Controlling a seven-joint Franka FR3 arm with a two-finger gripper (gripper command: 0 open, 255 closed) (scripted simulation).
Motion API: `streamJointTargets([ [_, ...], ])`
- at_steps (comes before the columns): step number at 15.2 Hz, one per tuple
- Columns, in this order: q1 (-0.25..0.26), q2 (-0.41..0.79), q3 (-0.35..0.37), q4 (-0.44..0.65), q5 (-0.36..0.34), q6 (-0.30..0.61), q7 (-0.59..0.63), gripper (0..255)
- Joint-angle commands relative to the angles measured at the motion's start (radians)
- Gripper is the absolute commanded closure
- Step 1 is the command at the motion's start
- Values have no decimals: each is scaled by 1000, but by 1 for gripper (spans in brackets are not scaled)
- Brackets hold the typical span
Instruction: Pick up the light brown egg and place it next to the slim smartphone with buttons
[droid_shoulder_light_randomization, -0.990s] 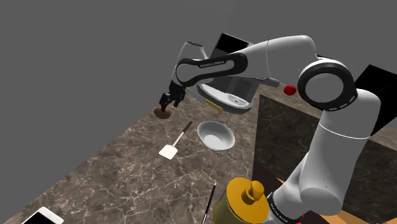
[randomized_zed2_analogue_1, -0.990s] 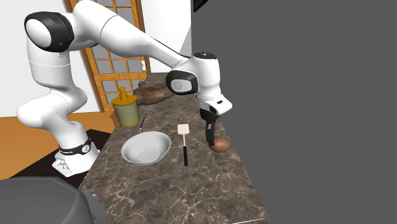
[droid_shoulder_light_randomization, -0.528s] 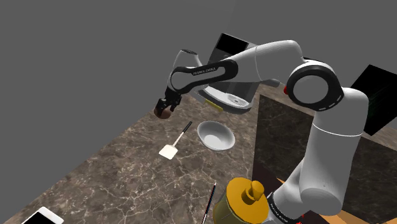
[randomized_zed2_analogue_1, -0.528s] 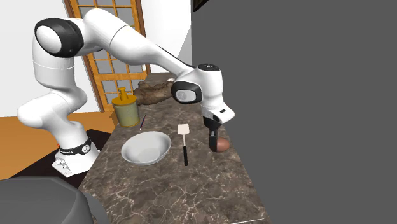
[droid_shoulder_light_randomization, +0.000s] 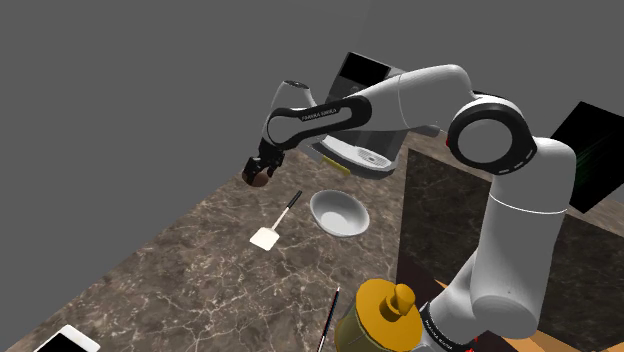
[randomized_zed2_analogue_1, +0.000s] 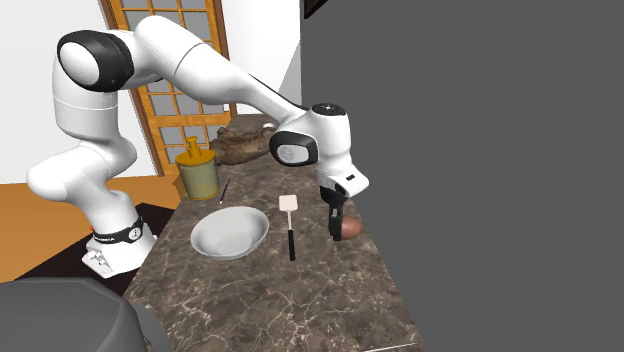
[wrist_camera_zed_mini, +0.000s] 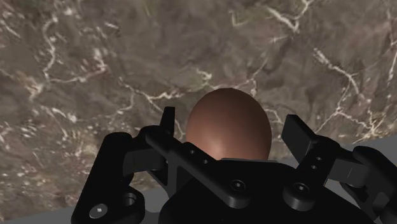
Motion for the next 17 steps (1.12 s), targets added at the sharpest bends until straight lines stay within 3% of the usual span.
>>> streamJointTargets([
  [1, 0, 0, 0, 0, 0, 0, 0, 255],
  [10, 0, 0, 0, 0, 0, 0, 0, 255],
  [17, 0, -46, -2, 31, -6, -77, 10, 255],
])
